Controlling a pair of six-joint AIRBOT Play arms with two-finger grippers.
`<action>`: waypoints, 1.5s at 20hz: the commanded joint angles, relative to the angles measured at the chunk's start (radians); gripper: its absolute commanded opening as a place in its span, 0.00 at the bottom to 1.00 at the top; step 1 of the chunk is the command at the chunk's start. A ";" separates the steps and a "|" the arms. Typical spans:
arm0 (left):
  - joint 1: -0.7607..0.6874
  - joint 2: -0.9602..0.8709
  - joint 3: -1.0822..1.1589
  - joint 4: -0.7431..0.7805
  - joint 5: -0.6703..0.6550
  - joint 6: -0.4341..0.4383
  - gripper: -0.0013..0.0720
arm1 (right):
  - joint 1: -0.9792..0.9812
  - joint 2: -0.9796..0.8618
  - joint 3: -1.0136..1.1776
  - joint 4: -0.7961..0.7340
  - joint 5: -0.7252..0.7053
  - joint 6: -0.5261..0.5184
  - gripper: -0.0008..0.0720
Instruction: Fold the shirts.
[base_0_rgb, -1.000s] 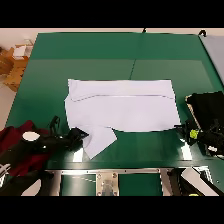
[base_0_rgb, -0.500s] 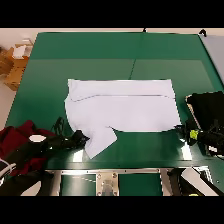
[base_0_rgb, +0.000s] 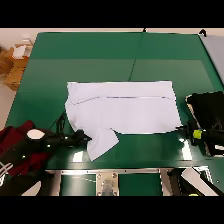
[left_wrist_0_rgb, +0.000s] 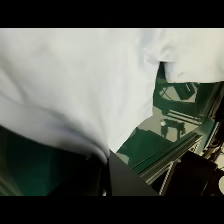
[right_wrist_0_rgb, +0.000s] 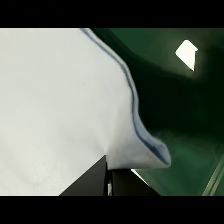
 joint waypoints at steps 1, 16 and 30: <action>0.000 0.028 0.188 0.384 -0.110 -0.286 0.05 | 0.001 0.000 0.121 -0.039 0.088 0.068 0.03; 0.095 -0.509 1.141 0.679 -0.230 -0.340 0.05 | 0.396 -0.577 0.911 0.034 0.022 0.226 0.03; 0.231 -0.831 1.488 0.542 -0.115 -0.253 0.95 | 0.316 -0.990 1.480 -0.011 0.201 0.126 0.70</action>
